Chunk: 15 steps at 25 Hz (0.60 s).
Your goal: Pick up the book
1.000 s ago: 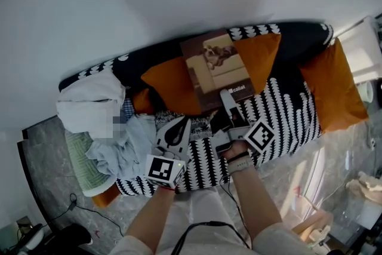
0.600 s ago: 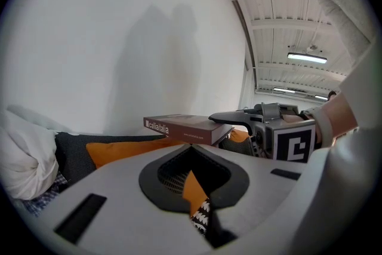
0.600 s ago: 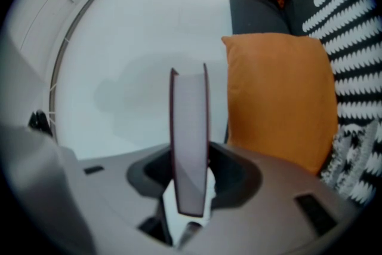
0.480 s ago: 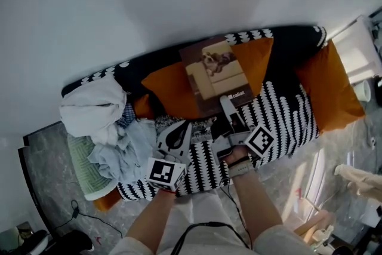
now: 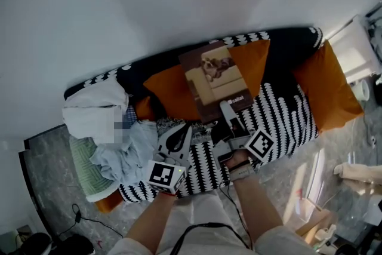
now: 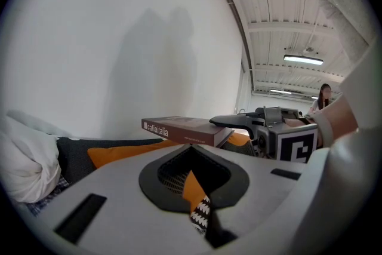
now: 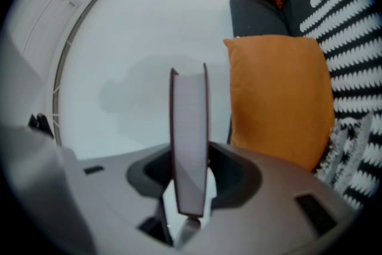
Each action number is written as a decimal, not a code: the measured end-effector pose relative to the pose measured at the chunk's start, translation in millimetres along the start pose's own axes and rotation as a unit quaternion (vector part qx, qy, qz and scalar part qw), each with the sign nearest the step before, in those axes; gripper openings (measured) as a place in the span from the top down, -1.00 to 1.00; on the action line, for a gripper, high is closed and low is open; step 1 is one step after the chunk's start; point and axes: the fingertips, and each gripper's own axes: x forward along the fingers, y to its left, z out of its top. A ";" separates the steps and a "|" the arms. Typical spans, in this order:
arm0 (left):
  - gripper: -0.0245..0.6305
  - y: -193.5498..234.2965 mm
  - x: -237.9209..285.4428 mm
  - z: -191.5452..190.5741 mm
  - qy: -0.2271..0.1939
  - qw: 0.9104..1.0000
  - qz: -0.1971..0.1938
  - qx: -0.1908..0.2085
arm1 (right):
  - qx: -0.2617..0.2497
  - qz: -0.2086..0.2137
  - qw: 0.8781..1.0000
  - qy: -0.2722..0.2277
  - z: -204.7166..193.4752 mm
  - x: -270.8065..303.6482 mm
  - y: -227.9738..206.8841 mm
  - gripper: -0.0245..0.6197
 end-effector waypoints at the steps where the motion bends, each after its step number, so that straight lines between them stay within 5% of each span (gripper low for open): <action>1: 0.86 -0.1 -0.8 0.3 0.000 1.000 -0.001 0.000 | 0.001 0.001 1.000 0.000 -0.8 -0.7 1.2 0.40; 15: 0.86 -11.5 -10.6 14.1 -0.004 1.000 -0.015 0.006 | 0.005 0.020 1.000 -0.004 -6.3 -17.4 25.2 0.40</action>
